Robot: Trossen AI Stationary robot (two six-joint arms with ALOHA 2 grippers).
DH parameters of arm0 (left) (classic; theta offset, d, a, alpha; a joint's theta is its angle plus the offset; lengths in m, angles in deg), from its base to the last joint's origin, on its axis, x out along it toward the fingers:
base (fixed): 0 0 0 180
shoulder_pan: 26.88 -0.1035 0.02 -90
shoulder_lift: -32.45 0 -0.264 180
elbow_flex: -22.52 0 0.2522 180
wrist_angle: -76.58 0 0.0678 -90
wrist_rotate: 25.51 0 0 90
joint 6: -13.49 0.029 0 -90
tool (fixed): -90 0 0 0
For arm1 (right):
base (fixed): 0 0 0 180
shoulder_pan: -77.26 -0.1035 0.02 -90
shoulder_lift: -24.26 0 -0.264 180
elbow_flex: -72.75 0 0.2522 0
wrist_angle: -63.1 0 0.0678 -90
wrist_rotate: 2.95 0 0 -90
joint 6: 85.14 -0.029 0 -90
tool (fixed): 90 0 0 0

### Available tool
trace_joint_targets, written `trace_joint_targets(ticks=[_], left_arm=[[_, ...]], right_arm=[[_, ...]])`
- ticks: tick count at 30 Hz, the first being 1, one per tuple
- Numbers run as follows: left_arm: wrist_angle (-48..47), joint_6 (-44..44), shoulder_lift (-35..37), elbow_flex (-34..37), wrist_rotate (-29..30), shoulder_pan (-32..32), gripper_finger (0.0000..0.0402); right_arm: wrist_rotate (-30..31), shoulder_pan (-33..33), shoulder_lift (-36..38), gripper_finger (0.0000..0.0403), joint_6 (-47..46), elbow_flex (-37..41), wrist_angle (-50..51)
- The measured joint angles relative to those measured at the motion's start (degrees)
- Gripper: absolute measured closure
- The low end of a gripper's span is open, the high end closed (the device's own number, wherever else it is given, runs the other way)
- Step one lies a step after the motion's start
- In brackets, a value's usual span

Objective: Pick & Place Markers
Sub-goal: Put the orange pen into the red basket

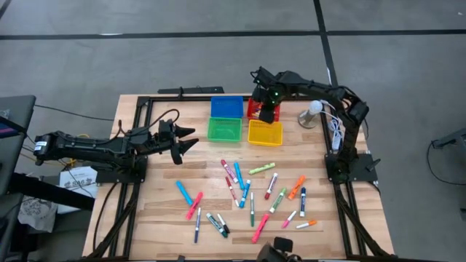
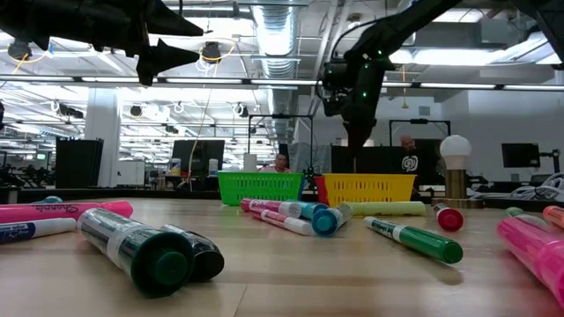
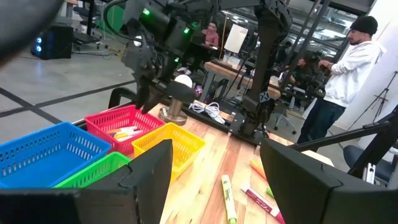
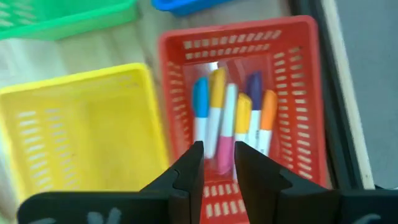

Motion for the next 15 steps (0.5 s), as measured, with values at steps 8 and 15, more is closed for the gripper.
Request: trace_joint_targets(ticks=[8,15], left_arm=[[0.72,0.0,-0.02,0.0,0.0,0.02,0.016],[1.39,0.0,0.0,0.0,0.0,0.0,0.016]], right_arm=[[-0.31,-3.14,1.26,0.0321,-1.97,-1.8,3.53],[-6.93,-3.37,6.97,0.0321,-3.15,-1.8,3.69]])
